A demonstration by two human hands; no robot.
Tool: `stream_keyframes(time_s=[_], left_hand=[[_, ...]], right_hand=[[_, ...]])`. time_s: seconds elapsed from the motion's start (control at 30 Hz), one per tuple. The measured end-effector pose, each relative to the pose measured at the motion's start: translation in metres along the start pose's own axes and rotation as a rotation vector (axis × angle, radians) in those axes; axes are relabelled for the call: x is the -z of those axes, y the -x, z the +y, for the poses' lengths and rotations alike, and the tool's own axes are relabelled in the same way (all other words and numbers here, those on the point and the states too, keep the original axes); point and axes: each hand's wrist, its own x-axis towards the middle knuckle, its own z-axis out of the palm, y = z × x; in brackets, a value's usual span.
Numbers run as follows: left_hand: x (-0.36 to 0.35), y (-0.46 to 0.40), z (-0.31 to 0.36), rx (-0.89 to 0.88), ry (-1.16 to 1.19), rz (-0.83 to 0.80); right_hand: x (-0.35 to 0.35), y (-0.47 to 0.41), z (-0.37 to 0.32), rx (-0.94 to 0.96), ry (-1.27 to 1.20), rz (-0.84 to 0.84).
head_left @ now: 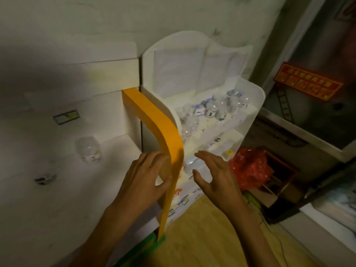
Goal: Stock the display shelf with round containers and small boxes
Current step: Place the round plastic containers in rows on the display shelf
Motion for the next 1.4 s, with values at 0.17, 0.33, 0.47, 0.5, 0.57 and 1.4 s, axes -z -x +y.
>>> stream_keyframes(time_s=[0.17, 0.33, 0.47, 0.5, 0.57, 1.4], left_hand=[[-0.049, -0.021, 0.090, -0.053, 0.016, -0.012], [-0.099, -0.051, 0.151, -0.093, 0.004, -0.077], [-0.128, -0.087, 0.179, -0.097, 0.006, -0.097], [-0.135, -0.096, 0.184, -0.097, 0.022, -0.099], [-0.151, -0.115, 0.188, -0.081, 0.064, -0.101], [-0.338, -0.431, 0.123, 0.363, 0.138, -0.055]], right_hand=[[0.050, 0.040, 0.088, -0.071, 0.091, -0.022], [0.088, 0.066, 0.166, -0.170, 0.089, -0.029], [0.110, 0.057, 0.217, -0.220, 0.102, -0.032], [0.113, 0.053, 0.227, -0.228, 0.101, -0.041], [0.115, 0.042, 0.249, -0.243, 0.093, -0.067], [0.036, -0.289, 0.543, -0.123, -0.105, -0.267]])
